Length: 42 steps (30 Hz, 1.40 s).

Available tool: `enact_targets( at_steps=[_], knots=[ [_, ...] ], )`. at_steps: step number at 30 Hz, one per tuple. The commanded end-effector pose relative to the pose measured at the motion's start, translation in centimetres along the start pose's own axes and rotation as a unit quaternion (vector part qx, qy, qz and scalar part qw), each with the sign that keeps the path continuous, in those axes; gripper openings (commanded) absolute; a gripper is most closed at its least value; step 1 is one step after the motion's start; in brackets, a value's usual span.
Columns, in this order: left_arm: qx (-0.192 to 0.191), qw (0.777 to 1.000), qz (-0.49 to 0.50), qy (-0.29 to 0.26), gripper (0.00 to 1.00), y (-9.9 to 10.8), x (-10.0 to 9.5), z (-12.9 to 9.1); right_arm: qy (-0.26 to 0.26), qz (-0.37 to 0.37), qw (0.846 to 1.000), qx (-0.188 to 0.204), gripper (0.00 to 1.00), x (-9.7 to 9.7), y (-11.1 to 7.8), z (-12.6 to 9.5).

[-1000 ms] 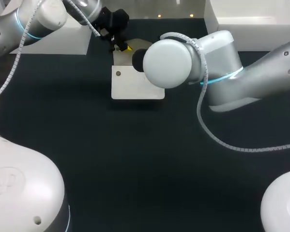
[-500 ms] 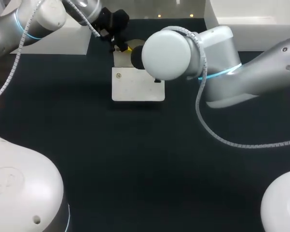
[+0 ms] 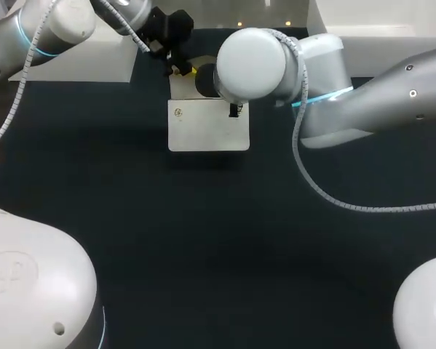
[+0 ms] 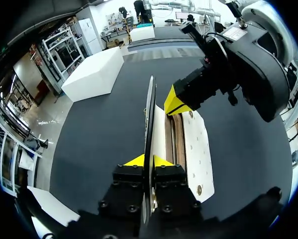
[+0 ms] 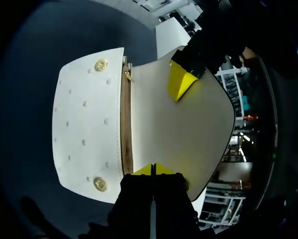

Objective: Pick up the bag, open it, inspect its contents, close it, and place it on the opposite side

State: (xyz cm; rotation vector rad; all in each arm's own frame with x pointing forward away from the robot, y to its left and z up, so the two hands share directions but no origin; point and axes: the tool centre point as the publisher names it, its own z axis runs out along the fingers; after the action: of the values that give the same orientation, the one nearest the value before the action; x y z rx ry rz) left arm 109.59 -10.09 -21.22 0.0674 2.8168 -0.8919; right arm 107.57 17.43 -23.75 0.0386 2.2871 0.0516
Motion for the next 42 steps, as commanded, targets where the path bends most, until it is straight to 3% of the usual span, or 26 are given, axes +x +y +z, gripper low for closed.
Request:
enact_targets(
  at_steps=[1, 8, 27, 42],
  knots=[
    [0.006, 1.000, 0.001, 0.004, 0.00, -0.3, -0.1, -0.3, 0.006, 0.000, 1.000, 0.002, 0.00, -0.2, 0.1, 1.4],
    [0.010, 1.000, 0.000, 0.004, 0.00, -0.6, -0.4, -0.5, 0.023, 0.005, 1.000, 0.002, 0.00, 0.6, 0.1, 2.5],
    [0.031, 0.999, -0.026, -0.007, 0.00, -1.0, -1.5, -0.7, 0.054, 0.011, 0.998, -0.010, 0.00, 4.7, 0.0, 1.8],
    [0.070, 0.997, -0.023, 0.032, 0.00, -1.2, 0.3, -0.7, 0.066, 0.010, 0.998, -0.011, 0.00, 4.6, 0.2, 3.3]
  ],
)
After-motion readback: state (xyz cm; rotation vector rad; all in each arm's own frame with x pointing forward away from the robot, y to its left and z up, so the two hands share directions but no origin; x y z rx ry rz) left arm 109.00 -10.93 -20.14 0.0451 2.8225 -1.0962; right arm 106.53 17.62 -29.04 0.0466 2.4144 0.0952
